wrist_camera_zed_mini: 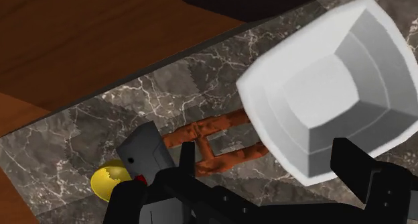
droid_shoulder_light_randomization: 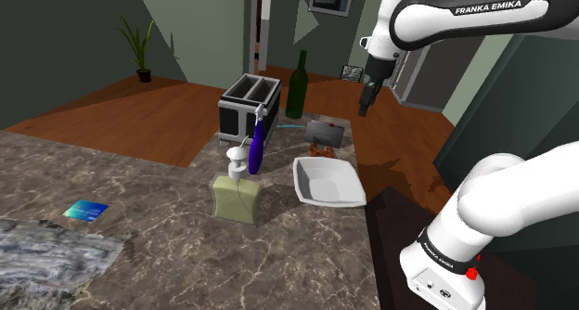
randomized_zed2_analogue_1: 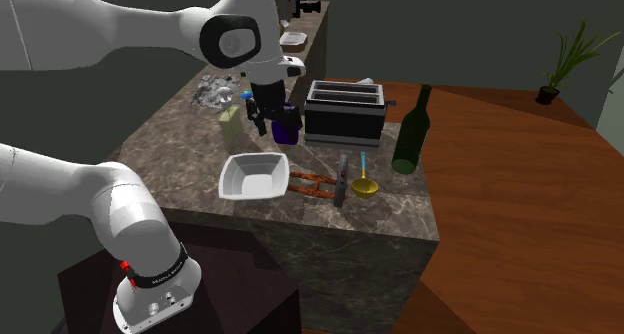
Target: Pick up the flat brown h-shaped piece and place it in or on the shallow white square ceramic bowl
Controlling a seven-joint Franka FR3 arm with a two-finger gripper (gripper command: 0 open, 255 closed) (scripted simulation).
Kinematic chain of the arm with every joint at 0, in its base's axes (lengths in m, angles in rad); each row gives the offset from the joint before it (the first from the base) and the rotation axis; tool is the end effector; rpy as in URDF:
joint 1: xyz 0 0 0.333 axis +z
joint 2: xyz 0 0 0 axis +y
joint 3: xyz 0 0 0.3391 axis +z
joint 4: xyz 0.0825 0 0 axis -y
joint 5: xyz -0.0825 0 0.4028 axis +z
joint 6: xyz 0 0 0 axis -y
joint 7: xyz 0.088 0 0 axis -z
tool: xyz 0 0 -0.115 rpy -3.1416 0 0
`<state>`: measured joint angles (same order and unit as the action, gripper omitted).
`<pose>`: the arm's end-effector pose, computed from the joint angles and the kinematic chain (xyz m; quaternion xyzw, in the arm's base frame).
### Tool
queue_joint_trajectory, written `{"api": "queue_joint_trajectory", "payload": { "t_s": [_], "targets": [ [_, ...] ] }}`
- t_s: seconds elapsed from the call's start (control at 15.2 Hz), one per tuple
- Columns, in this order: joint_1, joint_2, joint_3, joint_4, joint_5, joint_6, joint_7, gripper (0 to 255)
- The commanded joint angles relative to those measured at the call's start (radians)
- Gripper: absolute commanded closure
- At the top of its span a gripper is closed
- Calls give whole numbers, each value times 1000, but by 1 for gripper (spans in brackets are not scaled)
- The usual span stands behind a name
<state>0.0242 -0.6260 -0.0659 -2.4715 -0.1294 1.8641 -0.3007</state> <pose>0.3681 -0.0286 0.5127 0.9873 0.1530 0.0020 0.0437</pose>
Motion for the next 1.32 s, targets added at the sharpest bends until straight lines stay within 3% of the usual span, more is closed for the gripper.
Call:
{"api": "queue_joint_trajectory", "payload": {
  "t_s": [0.0, 0.59, 1.12, 1.25],
  "targets": [
    [9, 51, -21, -22, -3, 78, -42, 0],
    [47, 348, -117, -39, 19, 400, -261, 0],
    [79, 673, -153, 50, 146, 628, -510, 0],
    [77, 690, -150, 50, 153, 645, -517, 0]
  ]
}}
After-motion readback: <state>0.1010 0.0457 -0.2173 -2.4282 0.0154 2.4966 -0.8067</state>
